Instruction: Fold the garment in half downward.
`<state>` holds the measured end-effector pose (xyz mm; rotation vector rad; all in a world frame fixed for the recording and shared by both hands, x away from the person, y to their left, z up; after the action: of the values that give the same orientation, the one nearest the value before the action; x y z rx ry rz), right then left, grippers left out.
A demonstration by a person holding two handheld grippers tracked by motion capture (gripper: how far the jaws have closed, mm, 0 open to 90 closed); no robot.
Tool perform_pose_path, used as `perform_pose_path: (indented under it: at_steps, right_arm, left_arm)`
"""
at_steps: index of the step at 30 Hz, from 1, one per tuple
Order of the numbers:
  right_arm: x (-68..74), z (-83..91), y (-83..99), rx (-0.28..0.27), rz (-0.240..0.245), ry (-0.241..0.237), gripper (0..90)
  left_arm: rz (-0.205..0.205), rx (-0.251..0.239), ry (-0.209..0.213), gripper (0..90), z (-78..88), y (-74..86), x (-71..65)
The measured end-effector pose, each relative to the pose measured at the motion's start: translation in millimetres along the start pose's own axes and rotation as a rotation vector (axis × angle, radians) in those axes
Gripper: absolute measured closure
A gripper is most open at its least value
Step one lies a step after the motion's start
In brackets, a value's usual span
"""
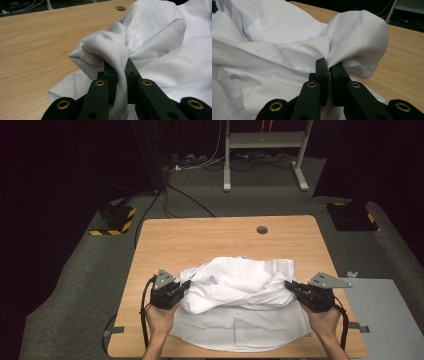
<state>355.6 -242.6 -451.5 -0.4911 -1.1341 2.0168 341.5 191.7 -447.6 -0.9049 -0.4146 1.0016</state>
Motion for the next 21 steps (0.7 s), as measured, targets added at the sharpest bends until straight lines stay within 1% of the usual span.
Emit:
perform_pose_path:
  at_steps: [3, 10, 11, 12, 13, 17, 21]
  right_arm:
    - [0.9, -0.7, 3.5, 0.002, -0.003, 0.0, 86.7]
    - [6.6, 1.2, 18.2, 0.015, -0.01, 0.011, 86.7]
    - [7.4, 1.2, 20.1, 0.018, -0.008, 0.012, 86.7]
    - [7.4, 1.2, 20.1, 0.018, -0.008, 0.012, 86.7]
    - [8.8, 0.5, 23.9, 0.028, -0.007, 0.013, 86.7]
    - [9.5, -0.3, 29.4, 0.037, -0.017, 0.011, 86.6]
    - [11.9, -1.0, 39.4, 0.051, -0.023, 0.024, 86.6]
  left_arm:
    - [-0.001, 0.0, -0.002, 84.4, -0.1, 2.2, -1.0]
    - [-0.008, 0.004, -0.007, 84.4, 0.7, 11.3, -6.6]
    - [-0.011, 0.011, -0.006, 84.4, 0.4, 14.8, -7.9]
    - [-0.011, 0.011, -0.006, 84.4, 0.4, 14.8, -7.9]
    - [-0.015, 0.016, -0.01, 84.4, -0.2, 18.0, -9.4]
    - [-0.015, 0.02, -0.008, 84.3, -1.7, 22.2, -11.2]
    - [-0.013, 0.028, -0.011, 84.3, -4.5, 31.5, -14.6]
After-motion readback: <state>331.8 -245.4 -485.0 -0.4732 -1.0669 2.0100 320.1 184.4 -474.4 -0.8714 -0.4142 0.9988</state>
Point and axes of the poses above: each handheld gripper's, and its own axes: z roughly backward along the jaws, y roughly out of its underside, x roughly to its left, the point moved 1 cm from there along -z, roughly forward along the jaws, and after that the axes turned 5 degrees about x, right-handed, at the moved point
